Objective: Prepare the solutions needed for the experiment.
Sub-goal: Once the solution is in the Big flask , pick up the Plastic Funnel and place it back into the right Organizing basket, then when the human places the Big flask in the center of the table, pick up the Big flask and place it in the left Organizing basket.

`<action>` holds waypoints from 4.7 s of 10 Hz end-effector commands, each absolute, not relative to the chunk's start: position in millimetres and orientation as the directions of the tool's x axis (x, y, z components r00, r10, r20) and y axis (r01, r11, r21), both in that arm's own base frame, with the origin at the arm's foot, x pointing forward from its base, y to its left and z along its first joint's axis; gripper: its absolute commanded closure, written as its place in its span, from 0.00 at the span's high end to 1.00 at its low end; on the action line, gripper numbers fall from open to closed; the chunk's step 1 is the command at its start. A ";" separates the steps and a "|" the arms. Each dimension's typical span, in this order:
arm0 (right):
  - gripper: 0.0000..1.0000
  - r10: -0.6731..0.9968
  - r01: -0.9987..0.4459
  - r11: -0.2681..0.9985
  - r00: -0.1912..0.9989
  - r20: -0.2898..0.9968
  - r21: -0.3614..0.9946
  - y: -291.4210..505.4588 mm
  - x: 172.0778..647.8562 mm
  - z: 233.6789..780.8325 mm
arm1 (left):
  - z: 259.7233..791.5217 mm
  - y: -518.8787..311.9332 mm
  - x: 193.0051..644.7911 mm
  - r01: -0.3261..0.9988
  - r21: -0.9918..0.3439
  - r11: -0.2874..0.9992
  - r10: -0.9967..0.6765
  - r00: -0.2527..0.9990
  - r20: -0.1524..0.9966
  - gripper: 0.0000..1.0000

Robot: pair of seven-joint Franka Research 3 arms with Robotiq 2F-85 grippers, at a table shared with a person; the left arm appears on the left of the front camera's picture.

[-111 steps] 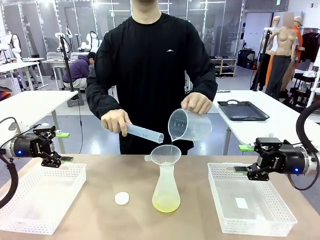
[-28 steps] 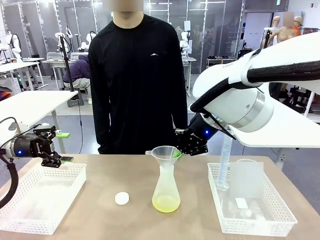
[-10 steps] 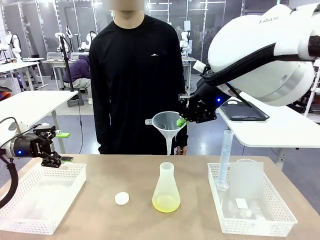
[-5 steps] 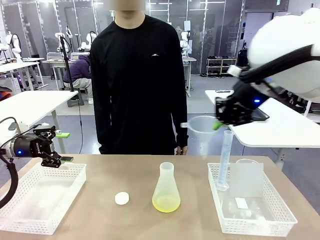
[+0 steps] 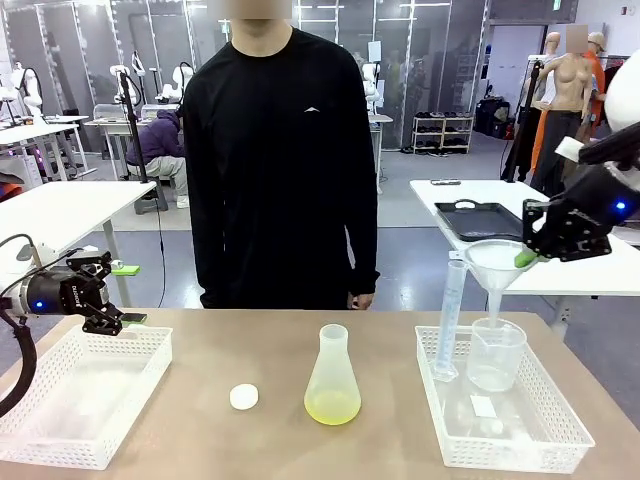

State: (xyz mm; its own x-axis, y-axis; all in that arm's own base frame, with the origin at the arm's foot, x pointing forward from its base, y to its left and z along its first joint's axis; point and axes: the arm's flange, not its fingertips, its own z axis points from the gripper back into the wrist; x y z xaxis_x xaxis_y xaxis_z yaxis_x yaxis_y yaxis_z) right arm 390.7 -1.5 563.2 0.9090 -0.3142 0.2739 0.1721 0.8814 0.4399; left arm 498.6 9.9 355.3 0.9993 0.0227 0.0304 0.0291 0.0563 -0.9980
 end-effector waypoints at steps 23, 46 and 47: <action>0.67 -0.304 0.252 0.918 0.943 0.137 0.305 9.4 383.2 419.0 | 357.7 9.5 498.3 0.023 -0.998 0.050 0.012 1.000 0.023 1.00; 0.67 -0.221 -0.110 0.340 0.956 0.193 0.934 49.5 373.7 444.7 | 357.7 9.5 498.3 0.023 -0.998 0.050 0.012 1.000 0.023 1.00; 0.67 -0.245 -0.115 0.263 0.952 0.181 0.958 50.6 376.6 438.4 | 357.7 9.5 498.3 0.023 -0.998 0.050 0.012 1.000 0.023 1.00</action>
